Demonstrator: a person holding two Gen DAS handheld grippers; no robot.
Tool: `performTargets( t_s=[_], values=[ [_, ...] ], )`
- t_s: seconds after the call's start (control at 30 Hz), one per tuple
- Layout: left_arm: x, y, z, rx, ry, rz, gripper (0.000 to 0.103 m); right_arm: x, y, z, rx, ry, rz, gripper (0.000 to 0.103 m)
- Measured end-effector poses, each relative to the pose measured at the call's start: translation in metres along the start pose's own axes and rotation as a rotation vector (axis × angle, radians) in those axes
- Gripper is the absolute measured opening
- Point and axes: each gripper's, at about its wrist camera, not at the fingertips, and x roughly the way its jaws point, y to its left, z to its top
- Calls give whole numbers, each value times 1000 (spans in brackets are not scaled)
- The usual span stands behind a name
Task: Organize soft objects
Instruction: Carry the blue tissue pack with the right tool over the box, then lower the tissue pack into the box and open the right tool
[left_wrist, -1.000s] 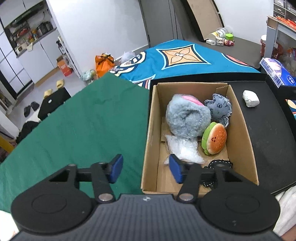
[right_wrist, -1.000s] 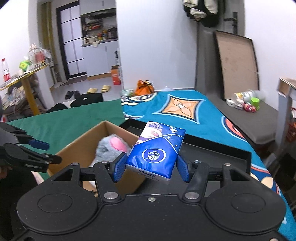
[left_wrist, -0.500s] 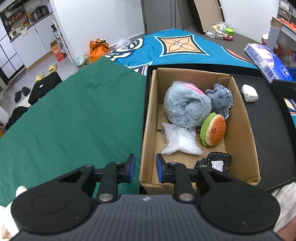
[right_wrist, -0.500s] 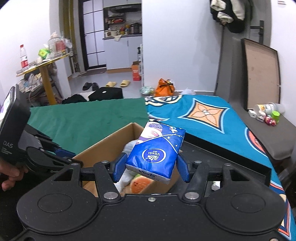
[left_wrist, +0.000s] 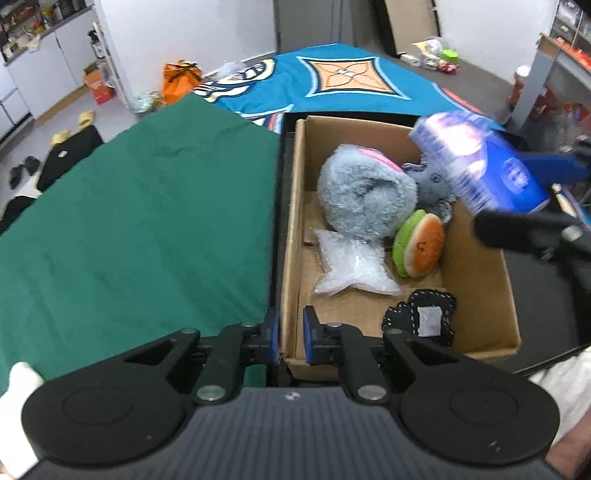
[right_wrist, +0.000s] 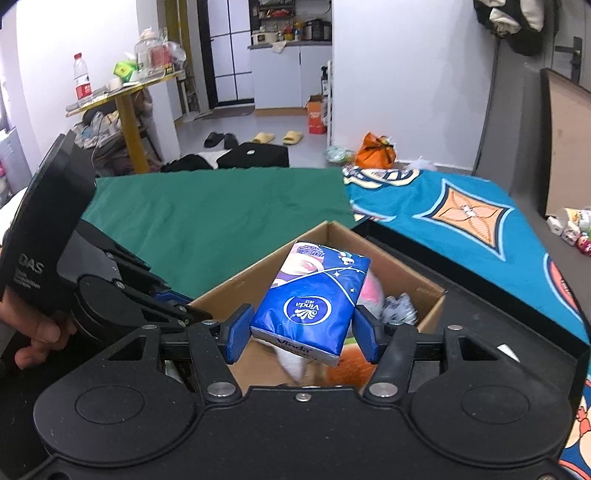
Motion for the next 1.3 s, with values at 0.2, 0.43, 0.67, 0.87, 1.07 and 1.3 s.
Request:
performTargets(
  t_s=[0.2, 0.43, 0.67, 0.87, 1.07, 1.3],
  values=[
    [0, 4, -3, -14, -1, -50, 7, 9, 4, -1, 23, 33, 36, 57],
    [-1, 6, -3, -18, -6, -64, 7, 22, 6, -2, 118, 71, 141, 61],
    [0, 8, -2, -27, -4, -66, 7, 25, -3, -9, 152, 139, 150, 64],
    [1, 6, -3, -25, -4, -60, 7, 23, -1, -8, 120, 159, 154, 64],
    [0, 5, -2, -18, -4, -54, 7, 24, 2, -6, 103, 167, 139, 59],
    [-1, 3, -2, -12, -5, -36, 7, 10, -13, -5, 112, 153, 126, 58]
  ],
)
